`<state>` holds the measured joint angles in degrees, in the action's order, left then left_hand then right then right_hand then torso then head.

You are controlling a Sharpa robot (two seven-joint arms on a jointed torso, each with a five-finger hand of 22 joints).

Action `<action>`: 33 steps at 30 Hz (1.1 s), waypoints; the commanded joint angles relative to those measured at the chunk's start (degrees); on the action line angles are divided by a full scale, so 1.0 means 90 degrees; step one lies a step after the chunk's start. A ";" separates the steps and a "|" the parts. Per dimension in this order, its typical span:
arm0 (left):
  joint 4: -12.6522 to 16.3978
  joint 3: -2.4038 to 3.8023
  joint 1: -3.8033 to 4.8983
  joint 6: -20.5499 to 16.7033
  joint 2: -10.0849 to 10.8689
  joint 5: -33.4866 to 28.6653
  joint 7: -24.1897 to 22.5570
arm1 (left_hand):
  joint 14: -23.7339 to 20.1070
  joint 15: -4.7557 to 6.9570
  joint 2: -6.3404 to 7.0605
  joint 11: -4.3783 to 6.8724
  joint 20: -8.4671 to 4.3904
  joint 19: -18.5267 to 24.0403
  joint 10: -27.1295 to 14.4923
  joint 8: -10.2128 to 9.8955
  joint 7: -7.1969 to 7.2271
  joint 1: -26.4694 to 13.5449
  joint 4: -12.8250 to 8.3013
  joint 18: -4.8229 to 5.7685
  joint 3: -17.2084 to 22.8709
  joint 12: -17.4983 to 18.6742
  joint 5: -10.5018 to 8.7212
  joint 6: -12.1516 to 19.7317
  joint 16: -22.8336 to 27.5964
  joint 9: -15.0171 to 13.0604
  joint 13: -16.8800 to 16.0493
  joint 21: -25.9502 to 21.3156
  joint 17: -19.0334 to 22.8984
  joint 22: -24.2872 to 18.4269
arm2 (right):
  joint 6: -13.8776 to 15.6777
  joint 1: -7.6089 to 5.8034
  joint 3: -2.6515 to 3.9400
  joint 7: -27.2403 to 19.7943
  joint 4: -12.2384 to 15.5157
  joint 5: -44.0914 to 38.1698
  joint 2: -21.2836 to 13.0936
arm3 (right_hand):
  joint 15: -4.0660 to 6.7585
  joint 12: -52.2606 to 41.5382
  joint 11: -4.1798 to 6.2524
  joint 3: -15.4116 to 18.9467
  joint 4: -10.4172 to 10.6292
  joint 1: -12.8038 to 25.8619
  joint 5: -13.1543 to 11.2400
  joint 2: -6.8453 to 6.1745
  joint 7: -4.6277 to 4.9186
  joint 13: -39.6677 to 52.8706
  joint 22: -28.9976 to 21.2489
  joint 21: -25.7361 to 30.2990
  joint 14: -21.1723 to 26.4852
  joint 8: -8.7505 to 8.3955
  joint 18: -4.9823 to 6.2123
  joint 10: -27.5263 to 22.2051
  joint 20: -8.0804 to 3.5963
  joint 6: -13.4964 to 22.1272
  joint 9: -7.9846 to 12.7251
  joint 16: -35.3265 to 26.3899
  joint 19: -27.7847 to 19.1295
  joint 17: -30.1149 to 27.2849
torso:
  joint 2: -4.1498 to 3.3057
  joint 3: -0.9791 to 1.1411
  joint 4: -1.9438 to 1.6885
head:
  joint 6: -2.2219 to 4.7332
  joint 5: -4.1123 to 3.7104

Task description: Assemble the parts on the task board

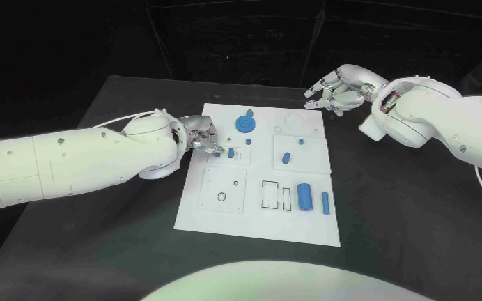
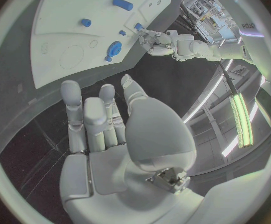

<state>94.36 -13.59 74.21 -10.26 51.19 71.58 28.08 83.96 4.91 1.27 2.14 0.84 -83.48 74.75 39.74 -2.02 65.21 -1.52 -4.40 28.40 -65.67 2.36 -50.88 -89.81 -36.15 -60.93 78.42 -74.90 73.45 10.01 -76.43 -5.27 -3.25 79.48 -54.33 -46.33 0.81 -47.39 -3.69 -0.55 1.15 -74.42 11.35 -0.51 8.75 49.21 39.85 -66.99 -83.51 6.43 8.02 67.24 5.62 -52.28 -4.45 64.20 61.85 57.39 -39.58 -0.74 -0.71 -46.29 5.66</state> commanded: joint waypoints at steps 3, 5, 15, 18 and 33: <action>0.0008 -0.0009 -0.0010 0.0238 -0.0007 0.0042 0.0007 | 0.0671 0.0058 0.0015 0.0015 -0.0002 -0.0063 0.0042 0.0032 0.0037 0.0054 -0.0303 0.0101 0.0258 -0.0018 0.0034 0.0000 -0.0021 0.0005 0.0010 0.0029 -0.1677 -0.0002 | -0.0013 -0.0012 0.0004 -0.0051 0.0006 0.0002 0.0000 | -0.0007 0.0024 0.0010 0.0048 -0.0003 -0.0014 0.0034 0.0073 0.0001 -0.0008 -0.0007 0.0038 0.0028 0.0027 0.0106 -0.0039 0.0003 -0.0004 0.0000 -0.0032 -0.0031 -0.0008 | 0.0000 -0.0003 0.0000 | -0.0003 0.0004; 0.0006 -0.0009 -0.0011 0.0244 -0.0012 0.0040 0.0005 | 0.0671 0.0058 0.0015 0.0015 -0.0002 -0.0063 0.0042 0.0032 0.0037 0.0054 -0.0303 0.0101 0.0258 -0.0018 0.0034 0.0000 -0.0021 0.0005 0.0010 0.0029 -0.1677 -0.0002 | -0.0013 -0.0012 0.0004 -0.0052 0.0006 0.0002 0.0000 | -0.0007 0.0024 0.0010 0.0048 -0.0003 -0.0014 0.0034 0.0073 0.0001 -0.0008 -0.0007 0.0038 0.0028 0.0027 0.0106 -0.0039 0.0003 -0.0004 0.0000 -0.0032 -0.0031 -0.0008 | 0.0000 -0.0002 0.0004 | 0.0002 0.0005; -0.0031 -0.0009 -0.0014 0.0228 -0.0054 -0.0133 -0.0007 | 0.0671 0.0055 0.0001 0.0009 -0.0005 -0.0058 0.0039 0.0040 0.0030 0.0010 -0.0250 0.0099 0.0256 -0.0006 0.0034 -0.0003 -0.0021 0.0007 0.0026 0.0020 -0.1677 -0.0013 | -0.0002 -0.0012 0.0004 -0.0049 0.0013 0.0002 -0.0003 | -0.0007 0.0028 0.0011 0.0071 0.0011 -0.0012 0.0035 0.0089 0.0000 -0.0015 -0.0033 0.0063 0.0024 0.0040 0.0109 -0.0035 0.0003 -0.0007 -0.0001 -0.0053 -0.0036 -0.0016 | -0.0005 -0.0001 -0.0001 | 0.0003 -0.0009; -0.0052 -0.0009 -0.0014 0.0226 -0.0075 -0.0223 -0.0016 | 0.0671 0.0054 -0.0007 0.0005 -0.0005 -0.0058 0.0029 0.0043 0.0026 -0.0022 -0.0216 0.0100 0.0251 0.0009 0.0033 0.0005 -0.0021 0.0008 0.0043 0.0019 -0.1677 -0.0012 | -0.0001 -0.0012 0.0004 -0.0048 0.0016 0.0002 -0.0002 | -0.0007 0.0028 0.0011 0.0071 0.0011 -0.0012 0.0035 0.0089 0.0000 -0.0015 -0.0033 0.0063 0.0024 0.0040 0.0109 -0.0035 0.0003 -0.0007 -0.0001 -0.0053 -0.0036 -0.0016 | -0.0002 0.0000 -0.0001 | 0.0001 -0.0010; -0.0127 -0.0008 -0.0014 0.0156 -0.0141 -0.0518 0.0059 | 0.0671 0.0063 0.0209 0.0010 -0.0010 -0.0061 -0.0001 0.0126 0.0039 -0.0558 0.0164 0.0101 -0.0178 0.0042 0.0033 -0.0048 -0.0021 -0.0007 0.0098 0.0022 -0.1677 0.0006 | 0.0017 -0.0012 0.0004 -0.0040 0.0036 0.0002 -0.0013 | -0.0007 0.0040 0.0010 0.0076 0.0013 -0.0011 0.0035 0.0088 0.0000 -0.0027 -0.0045 0.0071 0.0026 0.0040 0.0111 -0.0042 0.0003 -0.0006 -0.0001 -0.0063 -0.0042 -0.0026 | -0.0005 0.0000 -0.0004 | -0.0012 -0.0026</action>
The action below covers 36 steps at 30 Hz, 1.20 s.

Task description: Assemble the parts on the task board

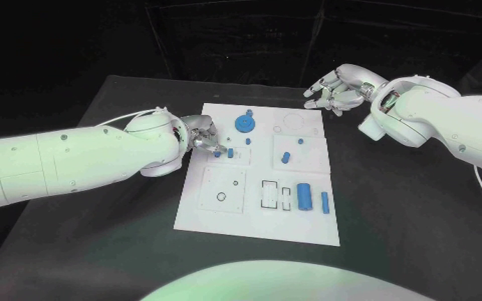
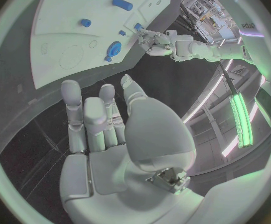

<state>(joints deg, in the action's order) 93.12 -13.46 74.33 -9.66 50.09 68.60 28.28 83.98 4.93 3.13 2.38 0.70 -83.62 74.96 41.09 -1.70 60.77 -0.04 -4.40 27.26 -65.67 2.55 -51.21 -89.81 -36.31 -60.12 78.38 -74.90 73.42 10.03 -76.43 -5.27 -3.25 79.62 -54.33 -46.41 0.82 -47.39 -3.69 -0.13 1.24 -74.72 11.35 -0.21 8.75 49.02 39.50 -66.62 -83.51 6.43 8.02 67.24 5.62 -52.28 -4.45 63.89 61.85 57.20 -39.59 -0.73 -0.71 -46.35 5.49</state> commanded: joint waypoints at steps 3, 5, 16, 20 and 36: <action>0.0007 -0.0023 -0.0028 0.0064 -0.0019 -0.0196 0.0043 | 0.0669 0.0062 0.0017 -0.0014 0.0004 -0.0044 -0.0028 -0.0020 0.0005 -0.0086 0.0015 0.0100 -0.0079 0.0046 0.0012 -0.0015 -0.0021 0.0010 0.0013 0.0024 -0.1677 0.0004 | 0.0016 -0.0012 0.0004 -0.0035 0.0021 0.0002 -0.0007 | -0.0007 0.0038 0.0010 0.0031 0.0003 0.0022 0.0036 0.0055 0.0000 -0.0003 -0.0005 0.0030 0.0025 0.0040 0.0111 -0.0040 0.0003 -0.0005 -0.0001 -0.0028 -0.0041 -0.0003 | 0.0000 -0.0002 -0.0003 | -0.0005 -0.0007; 0.0005 -0.0023 -0.0028 0.0048 -0.0016 -0.0199 0.0049 | 0.0669 0.0062 0.0022 -0.0014 0.0003 -0.0042 -0.0030 -0.0018 0.0005 -0.0094 0.0021 0.0099 -0.0089 0.0048 0.0012 -0.0016 -0.0021 0.0010 0.0016 0.0020 -0.1677 -0.0001 | 0.0019 -0.0012 0.0004 -0.0033 0.0022 0.0002 -0.0008 | -0.0007 0.0037 0.0010 0.0031 0.0004 0.0022 0.0036 0.0055 0.0000 -0.0002 -0.0005 0.0030 0.0025 0.0040 0.0111 -0.0040 0.0003 -0.0005 -0.0001 -0.0028 -0.0041 -0.0003 | 0.0003 -0.0004 -0.0003 | -0.0010 -0.0006; 0.0004 -0.0023 -0.0027 0.0000 0.0014 -0.0203 0.0107 | 0.0669 0.0065 0.0045 -0.0011 0.0001 -0.0045 -0.0031 -0.0009 0.0008 -0.0135 0.0053 0.0100 -0.0144 0.0046 0.0012 -0.0020 -0.0021 0.0011 0.0015 0.0023 -0.1677 0.0006 | 0.0027 -0.0012 0.0004 -0.0031 0.0016 0.0002 -0.0006 | -0.0007 0.0037 0.0010 0.0031 0.0004 0.0022 0.0036 0.0055 0.0000 -0.0002 -0.0005 0.0030 0.0025 0.0040 0.0111 -0.0040 0.0003 -0.0005 -0.0001 -0.0028 -0.0041 -0.0003 | 0.0003 -0.0006 -0.0004 | -0.0013 -0.0004; 0.0000 -0.0023 -0.0027 0.0007 0.0029 -0.0203 0.0131 | 0.0669 0.0066 0.0047 -0.0010 0.0000 -0.0047 -0.0028 -0.0007 0.0010 -0.0138 0.0056 0.0101 -0.0149 0.0040 0.0012 -0.0022 -0.0021 0.0010 0.0009 0.0028 -0.1677 0.0013 | 0.0028 -0.0012 0.0004 -0.0030 0.0015 0.0002 -0.0005 | -0.0007 0.0037 0.0010 0.0031 0.0004 0.0022 0.0036 0.0055 0.0000 -0.0002 -0.0005 0.0030 0.0025 0.0040 0.0111 -0.0040 0.0003 -0.0005 -0.0001 -0.0028 -0.0041 -0.0003 | 0.0002 -0.0005 -0.0007 | -0.0015 -0.0002; 0.0006 -0.0022 -0.0026 -0.0022 0.0052 -0.0203 0.0159 | 0.0669 0.0072 0.0075 0.0000 -0.0003 -0.0055 -0.0011 0.0023 0.0025 -0.0144 0.0058 0.0105 -0.0192 0.0011 0.0013 -0.0047 -0.0021 0.0000 -0.0021 0.0042 -0.1677 0.0036 | 0.0026 -0.0012 0.0004 -0.0034 0.0011 0.0002 0.0001 | -0.0007 0.0037 0.0010 0.0031 0.0004 0.0022 0.0036 0.0055 0.0000 -0.0002 -0.0005 0.0030 0.0025 0.0040 0.0111 -0.0040 0.0003 -0.0005 -0.0001 -0.0028 -0.0041 -0.0003 | 0.0001 -0.0002 -0.0003 | -0.0021 -0.0001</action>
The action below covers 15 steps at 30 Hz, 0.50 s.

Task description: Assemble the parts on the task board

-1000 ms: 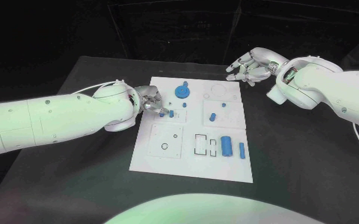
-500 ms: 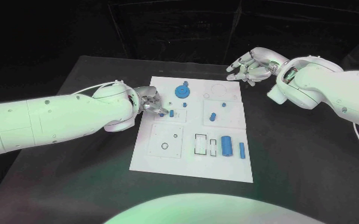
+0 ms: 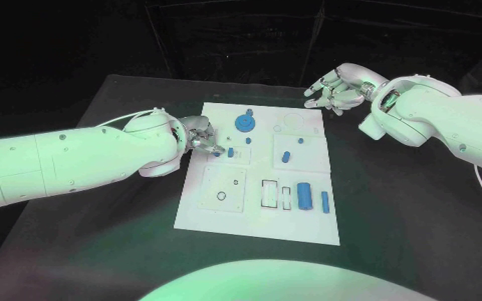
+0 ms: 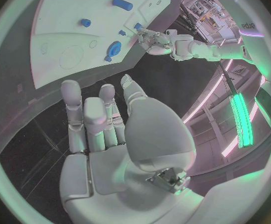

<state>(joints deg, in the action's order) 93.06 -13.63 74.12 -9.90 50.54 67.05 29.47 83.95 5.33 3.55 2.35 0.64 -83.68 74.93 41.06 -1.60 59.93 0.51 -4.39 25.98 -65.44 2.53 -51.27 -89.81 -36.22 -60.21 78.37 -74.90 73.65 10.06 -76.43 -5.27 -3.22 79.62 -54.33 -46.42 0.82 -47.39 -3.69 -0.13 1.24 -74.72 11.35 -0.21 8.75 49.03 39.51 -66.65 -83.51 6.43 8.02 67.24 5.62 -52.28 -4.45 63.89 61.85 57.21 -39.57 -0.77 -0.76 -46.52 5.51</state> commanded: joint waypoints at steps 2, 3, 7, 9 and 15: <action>0.0013 -0.0003 -0.0003 -0.0009 0.0003 -0.0032 0.0026 | 0.0672 0.0029 0.0034 0.0005 0.0003 -0.0048 -0.0006 0.0032 0.0016 -0.0050 -0.0004 0.0104 -0.0056 -0.0017 0.0014 -0.0043 -0.0021 -0.0011 -0.0013 0.0040 -0.1677 0.0008 | 0.0024 -0.0012 0.0004 -0.0038 0.0011 0.0002 0.0001 | -0.0007 0.0037 0.0010 0.0032 0.0004 0.0022 0.0036 0.0055 0.0000 -0.0004 -0.0006 0.0033 0.0025 0.0040 0.0111 -0.0040 0.0003 -0.0004 -0.0001 -0.0028 -0.0041 -0.0004 | -0.0002 0.0002 0.0003 | -0.0002 -0.0002; 0.0013 -0.0003 -0.0003 -0.0016 0.0003 -0.0032 0.0026 | 0.0672 0.0029 0.0034 0.0005 0.0003 -0.0048 -0.0006 0.0032 0.0016 -0.0050 -0.0004 0.0104 -0.0056 -0.0017 0.0014 -0.0043 -0.0021 -0.0011 -0.0013 0.0040 -0.1677 0.0008 | 0.0025 -0.0012 0.0004 -0.0038 0.0011 0.0002 0.0001 | -0.0007 0.0037 0.0010 0.0032 0.0004 0.0022 0.0036 0.0055 0.0000 -0.0004 -0.0006 0.0033 0.0025 0.0040 0.0111 -0.0040 0.0003 -0.0004 -0.0001 -0.0028 -0.0041 -0.0004 | -0.0001 0.0001 0.0002 | -0.0003 -0.0002; 0.0011 -0.0003 -0.0003 -0.0041 0.0001 -0.0032 0.0029 | 0.0672 0.0032 0.0047 0.0008 0.0001 -0.0048 -0.0006 0.0041 0.0019 -0.0052 -0.0004 0.0104 -0.0072 -0.0017 0.0014 -0.0048 -0.0021 -0.0014 -0.0011 0.0040 -0.1677 0.0009 | 0.0026 -0.0012 0.0004 -0.0038 0.0012 0.0002 0.0002 | -0.0007 0.0037 0.0010 0.0032 0.0004 0.0022 0.0036 0.0055 0.0000 -0.0004 -0.0006 0.0033 0.0025 0.0040 0.0111 -0.0040 0.0003 -0.0004 -0.0001 -0.0028 -0.0041 -0.0004 | -0.0003 0.0001 0.0002 | -0.0002 -0.0003; 0.0010 -0.0003 -0.0003 -0.0039 0.0000 -0.0032 0.0037 | 0.0672 0.0032 0.0047 0.0008 0.0001 -0.0048 -0.0006 0.0041 0.0019 -0.0052 -0.0004 0.0104 -0.0072 -0.0017 0.0014 -0.0048 -0.0021 -0.0014 -0.0011 0.0040 -0.1677 0.0009 | 0.0026 -0.0012 0.0004 -0.0039 0.0012 0.0002 0.0003 | -0.0007 0.0037 0.0010 0.0032 0.0004 0.0022 0.0036 0.0055 0.0000 -0.0004 -0.0006 0.0033 0.0025 0.0040 0.0111 -0.0040 0.0003 -0.0004 -0.0001 -0.0028 -0.0041 -0.0004 | 0.0002 0.0001 0.0005 | -0.0004 -0.0005; 0.0012 -0.0003 -0.0003 -0.0016 0.0011 -0.0032 0.0068 | 0.0672 0.0040 0.0086 0.0016 -0.0006 -0.0059 0.0009 0.0079 0.0028 -0.0086 0.0017 0.0110 -0.0138 -0.0041 0.0014 -0.0071 -0.0021 -0.0028 -0.0033 0.0059 -0.1677 0.0039 | 0.0028 -0.0012 0.0004 -0.0038 0.0010 0.0002 0.0002 | -0.0007 0.0045 0.0010 0.0040 0.0004 0.0017 0.0037 0.0059 0.0001 -0.0012 -0.0020 0.0045 0.0025 0.0041 0.0113 -0.0045 0.0003 0.0002 0.0001 -0.0036 -0.0045 -0.0006 | 0.0000 -0.0001 0.0000 | -0.0008 -0.0011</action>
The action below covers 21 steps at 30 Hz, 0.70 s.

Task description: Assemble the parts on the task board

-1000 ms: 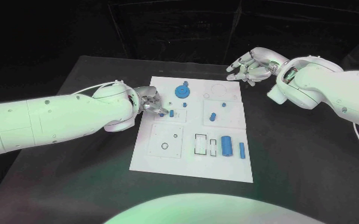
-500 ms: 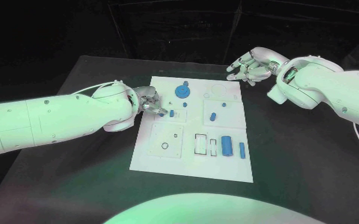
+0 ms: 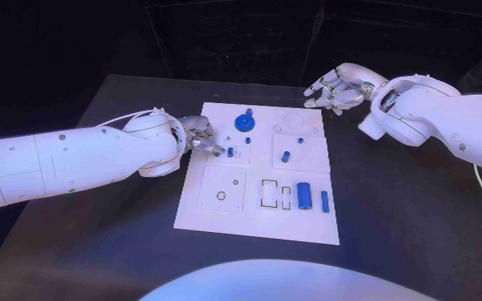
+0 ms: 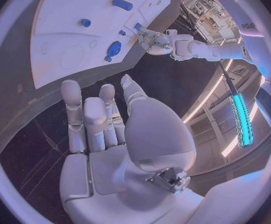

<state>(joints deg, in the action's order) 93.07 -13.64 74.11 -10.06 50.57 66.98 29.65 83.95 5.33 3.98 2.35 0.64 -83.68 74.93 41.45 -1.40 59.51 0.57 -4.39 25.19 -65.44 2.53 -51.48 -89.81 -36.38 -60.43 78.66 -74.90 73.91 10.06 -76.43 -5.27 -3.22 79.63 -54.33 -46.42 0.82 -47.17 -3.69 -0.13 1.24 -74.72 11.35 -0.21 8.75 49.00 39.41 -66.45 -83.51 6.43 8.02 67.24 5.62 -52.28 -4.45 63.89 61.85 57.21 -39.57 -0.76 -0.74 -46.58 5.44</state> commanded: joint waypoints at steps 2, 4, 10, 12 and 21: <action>0.0009 -0.0002 -0.0002 0.0006 0.0012 -0.0024 0.0060 | 0.0672 0.0042 0.0047 0.0017 -0.0007 -0.0062 0.0014 0.0041 0.0007 -0.0048 0.0015 0.0111 -0.0063 -0.0049 0.0015 -0.0050 -0.0021 -0.0013 -0.0017 0.0031 -0.1677 0.0015 | 0.0028 -0.0012 0.0004 -0.0038 0.0009 0.0002 0.0003 | -0.0007 0.0021 0.0010 0.0041 0.0004 0.0017 0.0037 0.0058 0.0001 -0.0009 -0.0009 0.0022 0.0025 0.0041 0.0112 -0.0045 0.0003 0.0002 0.0001 -0.0036 -0.0045 -0.0006 | 0.0003 -0.0002 -0.0004 | -0.0002 0.0000; 0.0008 -0.0002 -0.0002 0.0006 0.0017 -0.0024 0.0074 | 0.0672 0.0043 0.0053 0.0019 -0.0008 -0.0063 0.0016 0.0046 0.0008 -0.0054 0.0019 0.0111 -0.0073 -0.0051 0.0015 -0.0051 -0.0021 -0.0015 -0.0018 0.0033 -0.1677 0.0018 | 0.0029 -0.0012 0.0004 -0.0039 0.0008 0.0002 0.0005 | -0.0007 0.0021 0.0010 0.0041 0.0004 0.0017 0.0037 0.0058 0.0001 -0.0009 -0.0009 0.0022 0.0025 0.0041 0.0112 -0.0045 0.0003 0.0002 0.0001 -0.0036 -0.0045 -0.0006 | 0.0002 -0.0001 -0.0003 | -0.0002 0.0002; 0.0009 -0.0002 -0.0002 0.0003 0.0031 -0.0025 0.0112 | 0.0672 0.0047 0.0070 0.0021 -0.0012 -0.0066 0.0022 0.0060 0.0011 -0.0082 0.0039 0.0113 -0.0109 -0.0062 0.0015 -0.0054 -0.0021 -0.0020 -0.0027 0.0037 -0.1677 0.0025 | 0.0032 -0.0012 0.0004 -0.0040 0.0007 0.0002 0.0006 | -0.0007 0.0021 0.0010 0.0041 0.0004 0.0017 0.0037 0.0058 0.0001 -0.0009 -0.0009 0.0022 0.0025 0.0041 0.0112 -0.0045 0.0003 0.0002 0.0001 -0.0036 -0.0045 -0.0006 | 0.0000 0.0000 0.0003 | -0.0009 0.0008; 0.0009 -0.0001 -0.0002 0.0000 0.0036 -0.0025 0.0124 | 0.0672 0.0048 0.0075 0.0022 -0.0013 -0.0067 0.0024 0.0064 0.0012 -0.0091 0.0045 0.0113 -0.0119 -0.0064 0.0015 -0.0054 -0.0021 -0.0021 -0.0029 0.0038 -0.1677 0.0028 | 0.0032 -0.0012 0.0004 -0.0040 0.0006 0.0002 0.0006 | -0.0007 0.0021 0.0010 0.0041 0.0004 0.0017 0.0037 0.0058 0.0001 -0.0009 -0.0009 0.0022 0.0025 0.0041 0.0112 -0.0045 0.0003 0.0002 0.0001 -0.0036 -0.0045 -0.0006 | -0.0001 -0.0001 0.0001 | -0.0012 0.0005; -0.0013 -0.0001 -0.0002 -0.0018 0.0019 -0.0085 0.0141 | 0.0672 0.0055 0.0079 0.0027 -0.0021 -0.0070 0.0024 0.0092 0.0015 -0.0177 0.0118 0.0114 -0.0196 -0.0069 0.0015 -0.0052 -0.0021 -0.0030 -0.0026 0.0040 -0.1677 0.0034 | 0.0036 -0.0012 0.0004 -0.0042 0.0005 0.0002 0.0011 | -0.0007 0.0021 0.0010 0.0041 0.0004 0.0017 0.0037 0.0058 0.0001 -0.0009 -0.0009 0.0022 0.0025 0.0041 0.0112 -0.0045 0.0003 0.0002 0.0001 -0.0036 -0.0045 -0.0006 | -0.0002 0.0001 0.0000 | -0.0014 0.0003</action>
<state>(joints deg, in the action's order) 92.98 -13.65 74.07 -10.06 50.80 66.69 30.43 83.95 5.32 4.51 2.35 0.65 -83.68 74.93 41.99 -1.20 58.40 1.75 -4.40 23.70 -65.69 2.49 -51.69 -89.81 -36.60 -60.68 78.66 -74.90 74.18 10.07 -76.43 -5.27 -3.22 79.59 -54.33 -46.37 0.82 -47.17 -3.69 -0.14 1.24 -74.72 11.35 -0.21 8.75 48.98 39.39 -66.45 -83.51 6.43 8.02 67.24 5.62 -52.28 -4.45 63.89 61.85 57.21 -39.57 -0.76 -0.73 -46.69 5.50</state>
